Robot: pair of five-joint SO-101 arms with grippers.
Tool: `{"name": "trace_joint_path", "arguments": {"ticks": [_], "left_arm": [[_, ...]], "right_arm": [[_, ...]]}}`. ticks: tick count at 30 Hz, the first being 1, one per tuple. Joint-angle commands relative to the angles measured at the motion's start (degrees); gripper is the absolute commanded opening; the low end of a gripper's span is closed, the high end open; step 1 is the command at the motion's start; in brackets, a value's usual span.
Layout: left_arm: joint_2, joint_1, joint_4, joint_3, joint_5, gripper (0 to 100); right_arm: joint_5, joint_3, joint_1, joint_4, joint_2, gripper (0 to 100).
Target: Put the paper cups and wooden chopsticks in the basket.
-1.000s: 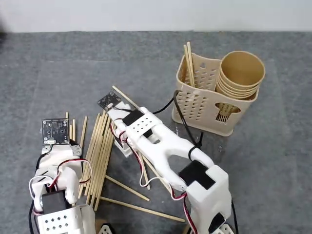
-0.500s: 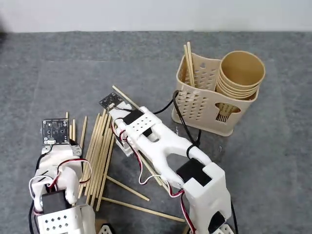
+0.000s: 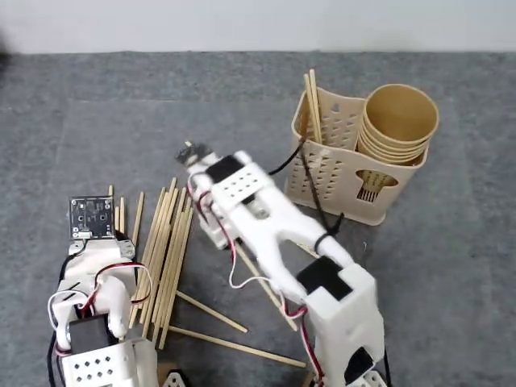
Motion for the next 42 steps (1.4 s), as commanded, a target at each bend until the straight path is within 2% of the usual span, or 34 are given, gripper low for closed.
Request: {"name": "trace_joint_path", "arguments": {"ticks": [1, 14, 18, 25, 36, 42], "left_arm": [[-1.1, -0.1, -1.7, -0.3, -0.5, 1], [-1.1, -0.1, -1.7, -0.3, -0.5, 1], [-1.1, -0.1, -2.6, 0.3, -0.5, 1], [-1.1, -0.1, -2.9, 0.5, -0.5, 1], [-1.1, -0.1, -2.9, 0.5, -0.5, 1], [-1.1, -0.1, -2.9, 0.5, -0.5, 1]], "right_arm": [[1.4, -4.1, 2.3, 3.4, -11.1, 0.8], [0.1, -4.1, 10.6, 8.5, -39.4, 0.8], [-0.4, -4.0, 15.1, 4.2, -47.5, 0.8], [-0.7, -0.9, 21.0, -14.8, -58.0, 0.8], [0.0, 25.8, 27.0, -61.5, -67.5, 0.8], [7.0, 36.4, 28.6, -74.4, -66.0, 0.8]]}}
